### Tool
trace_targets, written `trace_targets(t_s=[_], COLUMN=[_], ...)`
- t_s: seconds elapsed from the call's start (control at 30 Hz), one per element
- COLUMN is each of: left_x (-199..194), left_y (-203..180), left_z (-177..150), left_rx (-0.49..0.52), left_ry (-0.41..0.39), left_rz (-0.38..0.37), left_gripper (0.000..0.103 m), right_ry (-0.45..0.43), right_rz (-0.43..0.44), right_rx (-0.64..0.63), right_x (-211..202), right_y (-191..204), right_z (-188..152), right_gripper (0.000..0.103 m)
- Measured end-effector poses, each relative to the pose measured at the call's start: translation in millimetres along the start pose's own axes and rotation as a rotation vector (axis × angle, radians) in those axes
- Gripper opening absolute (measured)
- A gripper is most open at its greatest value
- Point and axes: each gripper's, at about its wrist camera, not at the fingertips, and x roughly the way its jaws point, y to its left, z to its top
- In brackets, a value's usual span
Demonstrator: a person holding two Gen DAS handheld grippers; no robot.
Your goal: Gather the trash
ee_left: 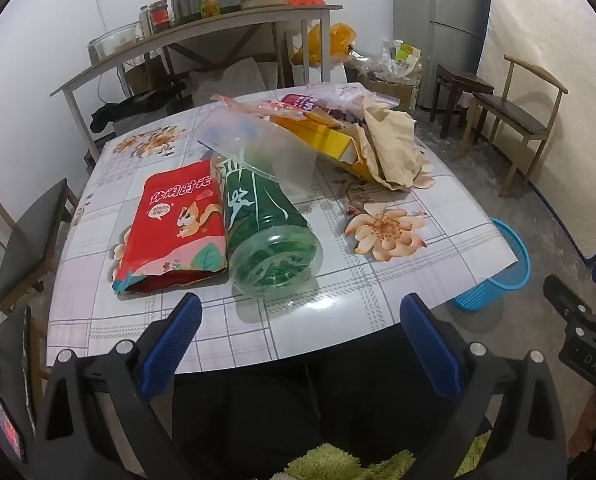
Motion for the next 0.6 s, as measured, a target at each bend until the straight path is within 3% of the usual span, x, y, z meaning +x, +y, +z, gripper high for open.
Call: trace_targets(t_s=[0.6], left_x=[3.8], left_y=[-2.3], left_z=[-1.1], left_rx=[0.006], left_ry=[0.007], left_rz=[-0.004], left_gripper=[0.097], right_ry=[0.0], right_rz=[0.005], right_rx=[0.004], right_x=[-0.3], right_y=[-0.9], right_z=[-1.1], right_gripper=[0.095])
